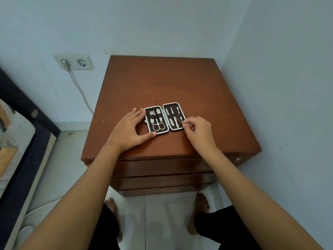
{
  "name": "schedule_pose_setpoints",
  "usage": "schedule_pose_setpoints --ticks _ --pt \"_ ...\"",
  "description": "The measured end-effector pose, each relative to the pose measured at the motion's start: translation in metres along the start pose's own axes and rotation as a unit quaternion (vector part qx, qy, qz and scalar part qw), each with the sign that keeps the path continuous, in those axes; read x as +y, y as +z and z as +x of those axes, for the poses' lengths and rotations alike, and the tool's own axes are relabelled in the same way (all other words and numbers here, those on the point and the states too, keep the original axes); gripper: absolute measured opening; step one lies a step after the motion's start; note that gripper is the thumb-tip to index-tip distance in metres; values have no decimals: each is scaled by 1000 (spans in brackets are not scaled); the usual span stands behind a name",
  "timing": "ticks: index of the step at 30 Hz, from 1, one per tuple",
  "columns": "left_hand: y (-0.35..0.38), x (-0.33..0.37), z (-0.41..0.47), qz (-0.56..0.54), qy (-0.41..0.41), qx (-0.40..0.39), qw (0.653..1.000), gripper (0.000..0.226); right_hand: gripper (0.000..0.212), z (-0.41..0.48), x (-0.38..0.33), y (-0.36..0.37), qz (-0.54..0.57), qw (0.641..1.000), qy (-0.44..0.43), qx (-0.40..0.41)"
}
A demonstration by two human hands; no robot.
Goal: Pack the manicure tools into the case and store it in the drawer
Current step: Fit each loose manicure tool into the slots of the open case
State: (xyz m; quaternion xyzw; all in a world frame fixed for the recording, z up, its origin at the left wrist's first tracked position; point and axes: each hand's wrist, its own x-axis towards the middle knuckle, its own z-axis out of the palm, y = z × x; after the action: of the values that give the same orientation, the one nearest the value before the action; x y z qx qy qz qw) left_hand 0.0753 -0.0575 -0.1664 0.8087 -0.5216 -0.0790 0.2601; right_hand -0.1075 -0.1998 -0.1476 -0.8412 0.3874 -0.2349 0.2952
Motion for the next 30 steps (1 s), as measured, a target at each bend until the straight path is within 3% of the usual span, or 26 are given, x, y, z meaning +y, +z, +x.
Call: schedule_pose_setpoints --ticks 19,30 --pt "0 0 0 -1 0 10 1000 103 23 -16 -5 11 -128 988 -90 2" --pt "0 1 1 4 -1 6 1000 103 32 -11 -13 11 -187 978 -81 -39"
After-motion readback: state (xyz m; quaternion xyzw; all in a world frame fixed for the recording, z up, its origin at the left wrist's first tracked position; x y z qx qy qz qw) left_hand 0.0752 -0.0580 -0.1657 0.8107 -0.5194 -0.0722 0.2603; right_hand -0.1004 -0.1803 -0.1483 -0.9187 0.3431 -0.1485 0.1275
